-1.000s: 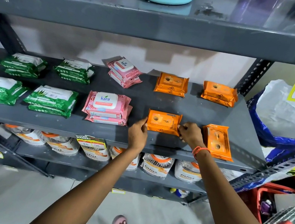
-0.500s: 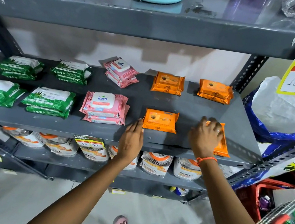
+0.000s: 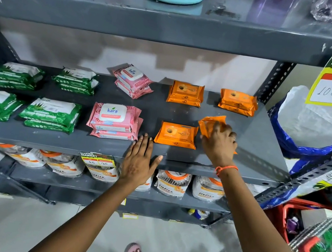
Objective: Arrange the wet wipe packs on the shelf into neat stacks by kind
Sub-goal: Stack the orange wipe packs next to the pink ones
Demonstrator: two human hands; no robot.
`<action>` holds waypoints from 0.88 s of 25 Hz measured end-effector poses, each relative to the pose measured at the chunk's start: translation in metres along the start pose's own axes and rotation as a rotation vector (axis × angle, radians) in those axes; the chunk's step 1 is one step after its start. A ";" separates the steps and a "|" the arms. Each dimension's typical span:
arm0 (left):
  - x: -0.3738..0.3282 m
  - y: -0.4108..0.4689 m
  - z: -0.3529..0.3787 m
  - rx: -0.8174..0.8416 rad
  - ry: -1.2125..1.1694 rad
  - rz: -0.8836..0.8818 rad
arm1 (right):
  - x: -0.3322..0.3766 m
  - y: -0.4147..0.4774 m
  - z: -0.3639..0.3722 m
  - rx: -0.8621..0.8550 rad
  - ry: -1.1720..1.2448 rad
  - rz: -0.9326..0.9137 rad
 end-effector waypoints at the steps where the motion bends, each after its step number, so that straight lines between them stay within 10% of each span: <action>1: 0.003 0.000 0.001 0.007 0.002 0.009 | 0.016 0.000 0.000 0.018 0.000 -0.074; 8: 0.015 -0.015 -0.004 0.005 0.023 0.068 | 0.063 0.001 0.022 0.267 -0.006 -0.380; 22: 0.027 -0.023 0.003 -0.027 0.055 0.054 | 0.058 0.013 0.015 0.090 0.097 -0.137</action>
Point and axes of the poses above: each hand's wrist, its own y-axis towards the middle knuckle, its own z-axis out of the palm, x = y × z, the point moved 5 cm from there along y, towards the middle knuckle, and after that the axes turned 1 degree about -y, right-handed, at the moved point
